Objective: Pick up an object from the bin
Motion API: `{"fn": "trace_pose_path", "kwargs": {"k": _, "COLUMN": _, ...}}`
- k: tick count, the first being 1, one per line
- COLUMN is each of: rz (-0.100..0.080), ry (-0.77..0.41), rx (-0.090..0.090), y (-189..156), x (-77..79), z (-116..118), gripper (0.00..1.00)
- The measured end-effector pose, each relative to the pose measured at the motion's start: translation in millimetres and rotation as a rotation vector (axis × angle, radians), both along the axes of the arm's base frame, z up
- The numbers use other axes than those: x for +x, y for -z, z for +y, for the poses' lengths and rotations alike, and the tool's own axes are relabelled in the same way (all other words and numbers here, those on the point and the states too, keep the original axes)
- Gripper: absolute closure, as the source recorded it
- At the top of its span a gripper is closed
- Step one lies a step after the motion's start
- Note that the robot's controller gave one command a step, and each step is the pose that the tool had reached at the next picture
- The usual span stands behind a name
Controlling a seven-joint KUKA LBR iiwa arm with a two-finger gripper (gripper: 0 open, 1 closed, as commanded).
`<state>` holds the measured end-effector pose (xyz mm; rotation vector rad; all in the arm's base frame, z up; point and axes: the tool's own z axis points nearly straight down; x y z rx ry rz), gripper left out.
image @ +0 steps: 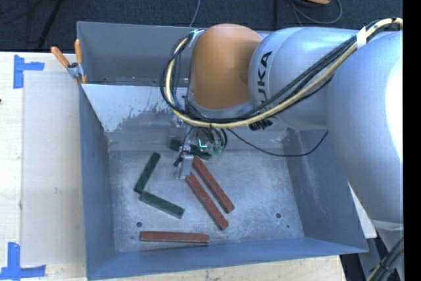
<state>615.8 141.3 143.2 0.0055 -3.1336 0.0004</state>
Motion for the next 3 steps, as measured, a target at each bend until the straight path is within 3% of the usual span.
{"fn": "trace_pose_path", "kwargs": {"k": 1, "rz": -0.005, "ry": 0.234, "rx": 0.000, "y": 74.1, "x": -22.5, "z": 57.1, "gripper": 0.00}}
{"fn": "trace_pose_path", "kwargs": {"k": 2, "rz": -0.007, "ry": 0.190, "rx": -0.001, "y": 72.6, "x": -87.6, "z": 41.1, "gripper": 0.00}}
{"fn": "trace_pose_path", "kwargs": {"k": 3, "rz": -0.014, "ry": 0.194, "rx": -0.002, "y": 73.0, "x": -23.5, "z": 6.9, "gripper": 0.00}}
